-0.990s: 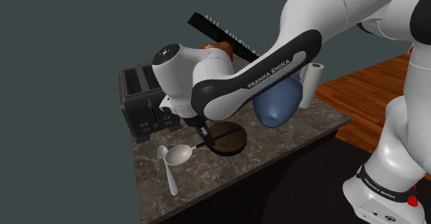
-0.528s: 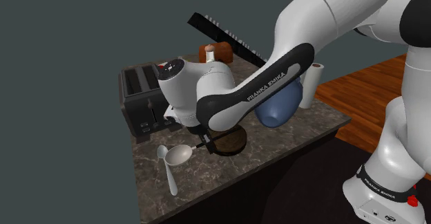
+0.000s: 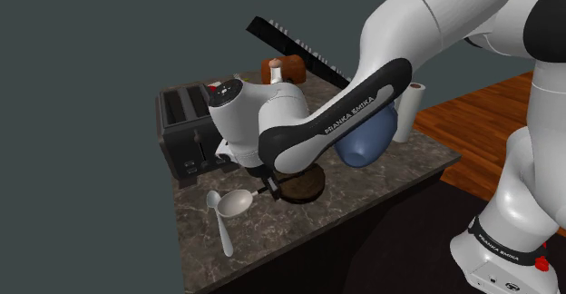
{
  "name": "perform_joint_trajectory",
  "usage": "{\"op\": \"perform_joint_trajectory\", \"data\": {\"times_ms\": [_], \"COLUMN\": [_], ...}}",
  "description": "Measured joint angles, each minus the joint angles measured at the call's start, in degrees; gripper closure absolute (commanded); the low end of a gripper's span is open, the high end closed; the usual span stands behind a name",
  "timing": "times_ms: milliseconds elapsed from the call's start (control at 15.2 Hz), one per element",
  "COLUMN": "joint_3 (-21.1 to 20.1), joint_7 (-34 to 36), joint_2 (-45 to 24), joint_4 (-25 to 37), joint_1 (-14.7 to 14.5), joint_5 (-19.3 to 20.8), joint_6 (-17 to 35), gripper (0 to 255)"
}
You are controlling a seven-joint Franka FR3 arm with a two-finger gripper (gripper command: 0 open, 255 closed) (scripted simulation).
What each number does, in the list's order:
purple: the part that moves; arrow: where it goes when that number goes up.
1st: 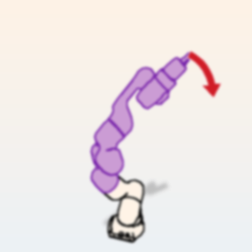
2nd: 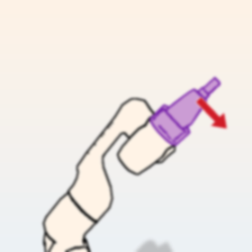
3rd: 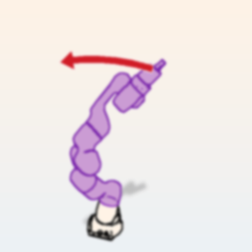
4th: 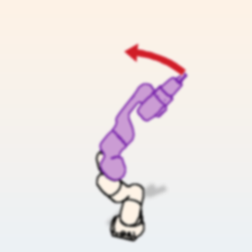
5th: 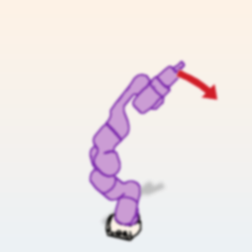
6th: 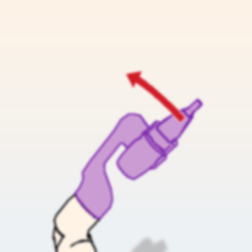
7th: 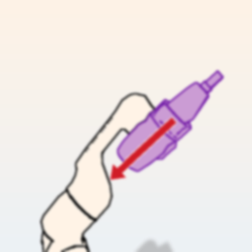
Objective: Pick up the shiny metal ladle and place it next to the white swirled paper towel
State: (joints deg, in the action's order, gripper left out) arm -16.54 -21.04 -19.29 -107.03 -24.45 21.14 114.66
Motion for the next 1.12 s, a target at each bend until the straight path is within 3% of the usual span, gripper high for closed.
{"op": "perform_joint_trajectory", "data": {"times_ms": [594,1122], "joint_3": [-0.01,-0.4], "joint_7": [0.01,-1.6], "joint_2": [0.13,2.33], "joint_4": [0.01,2.24], "joint_1": [0.01,0.15], "joint_5": [0.01,-1.29], "joint_6": [0.02,-4.24], "gripper": [255,255]}}
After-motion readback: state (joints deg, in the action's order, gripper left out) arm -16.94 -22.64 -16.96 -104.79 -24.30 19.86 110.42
